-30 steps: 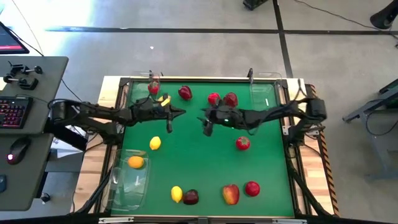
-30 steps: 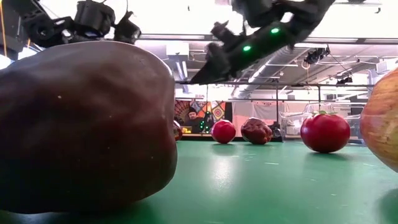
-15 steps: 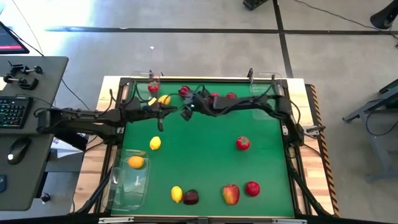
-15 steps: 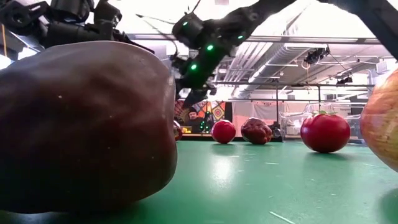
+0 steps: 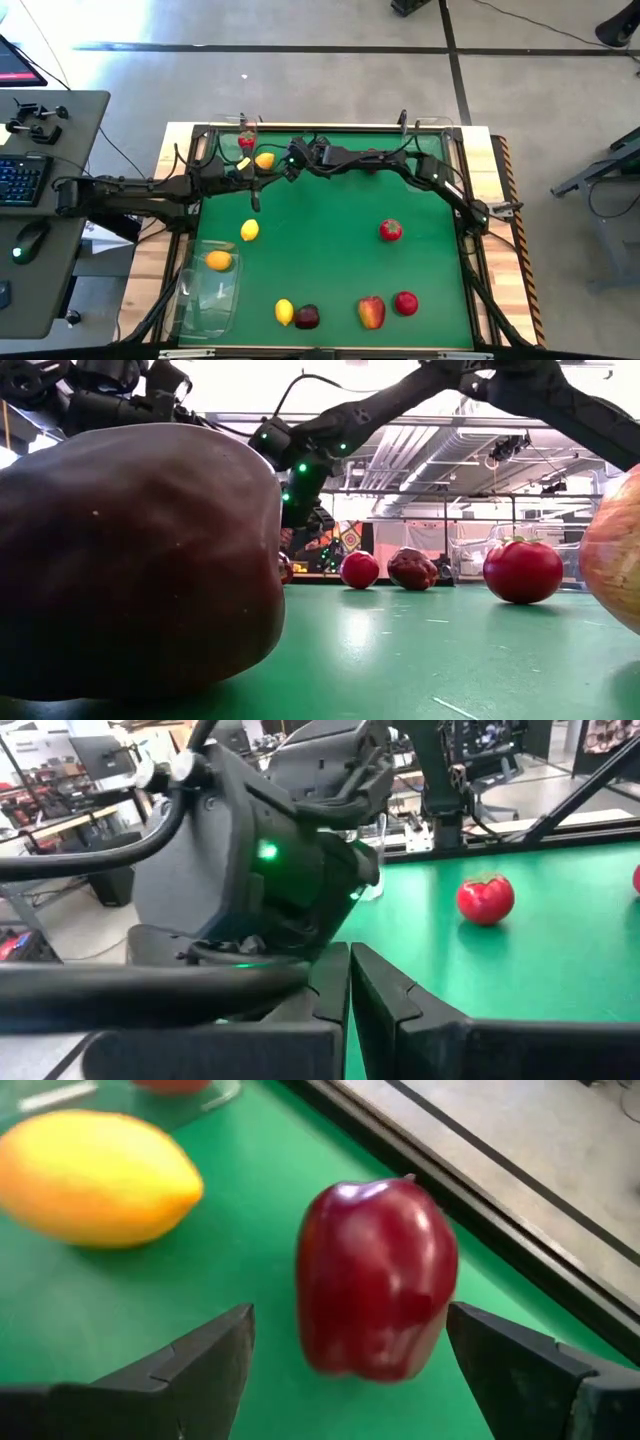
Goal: Sort produce into baskets
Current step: Put the apple into the top right bin
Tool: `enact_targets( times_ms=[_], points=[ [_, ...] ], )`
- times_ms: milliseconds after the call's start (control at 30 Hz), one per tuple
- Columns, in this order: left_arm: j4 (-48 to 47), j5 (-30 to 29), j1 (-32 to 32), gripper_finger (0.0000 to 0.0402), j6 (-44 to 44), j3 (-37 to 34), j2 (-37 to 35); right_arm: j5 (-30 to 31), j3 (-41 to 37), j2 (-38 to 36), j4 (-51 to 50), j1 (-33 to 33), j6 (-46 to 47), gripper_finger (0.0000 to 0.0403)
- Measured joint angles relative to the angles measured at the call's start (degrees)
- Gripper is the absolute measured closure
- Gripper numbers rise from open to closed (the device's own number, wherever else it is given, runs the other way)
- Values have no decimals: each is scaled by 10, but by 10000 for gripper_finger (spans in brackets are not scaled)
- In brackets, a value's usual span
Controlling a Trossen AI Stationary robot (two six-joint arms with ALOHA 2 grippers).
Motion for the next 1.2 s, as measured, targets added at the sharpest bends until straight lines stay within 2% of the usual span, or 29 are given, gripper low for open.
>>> enact_targets(
  times_ms=[267, 567, 700, 967, 1100, 1200],
  points=[
    [-1, 0, 0, 401, 0, 0, 0, 9, 5, 1, -40, -3, 25, 80],
    [-1, 2, 0, 401, -4, 0, 0, -8, 5, 1, -55, -11, 67, 80],
    [-1, 1, 0, 401, -4, 0, 0, -40, 5, 6, -36, -10, 80, 80],
    [-6, 1, 0, 401, -4, 0, 0, -34, 5, 8, -37, -9, 59, 83],
    [-18, -2, 0, 401, -11, 0, 0, -49, 5, 7, -59, -8, 27, 112],
    [-32, -12, 0, 401, -21, 0, 0, -54, 5, 2, -102, -4, -5, 162]
  ],
)
